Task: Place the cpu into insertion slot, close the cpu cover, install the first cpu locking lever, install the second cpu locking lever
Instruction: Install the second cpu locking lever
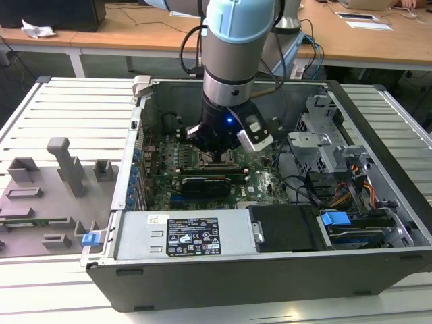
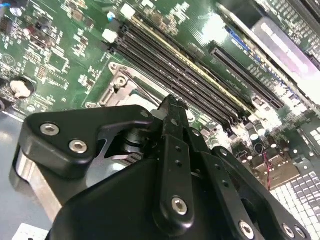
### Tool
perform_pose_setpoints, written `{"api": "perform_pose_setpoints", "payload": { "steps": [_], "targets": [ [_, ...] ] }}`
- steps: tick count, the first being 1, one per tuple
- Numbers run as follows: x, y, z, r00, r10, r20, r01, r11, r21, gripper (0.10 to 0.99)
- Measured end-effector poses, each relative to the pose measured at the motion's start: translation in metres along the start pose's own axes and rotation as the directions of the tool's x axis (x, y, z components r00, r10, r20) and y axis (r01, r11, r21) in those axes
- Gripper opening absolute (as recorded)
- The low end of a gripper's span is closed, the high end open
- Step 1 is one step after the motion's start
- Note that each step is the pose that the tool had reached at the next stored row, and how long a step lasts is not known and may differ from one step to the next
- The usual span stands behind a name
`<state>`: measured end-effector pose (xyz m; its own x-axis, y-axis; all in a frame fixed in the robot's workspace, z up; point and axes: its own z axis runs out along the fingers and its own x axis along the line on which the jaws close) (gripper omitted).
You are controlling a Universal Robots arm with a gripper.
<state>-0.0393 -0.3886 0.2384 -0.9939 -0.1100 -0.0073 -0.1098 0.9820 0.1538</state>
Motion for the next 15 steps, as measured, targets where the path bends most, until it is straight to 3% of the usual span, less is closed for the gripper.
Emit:
{"api": "perform_pose_setpoints", "payload": {
  "steps": [5,9,10,11,13,15],
  "targets": [
    [0.0068,-0.0009,0.0012,1.0,0.0,0.0012,0.0,1.0,-0.01,0.106],
    [0.0078,-0.0035,0.0178,1.0,0.0,0.0013,0.0,0.9999,-0.012,0.106],
    [0.0083,-0.0062,0.019,1.0,0.0,0.0028,0.0,0.9997,-0.026,0.106],
    [0.0089,-0.011,0.0184,1.0,0.0,0.0061,0.001,0.9985,-0.055,0.106],
    [0.011,-0.0183,0.0172,1.0,0.0,0.0085,0.001,0.9971,-0.076,0.106],
    [0.0143,-0.02,0.0169,0.9999,0.0,0.0112,0.002,0.9949,-0.101,0.106]
  ]
}}
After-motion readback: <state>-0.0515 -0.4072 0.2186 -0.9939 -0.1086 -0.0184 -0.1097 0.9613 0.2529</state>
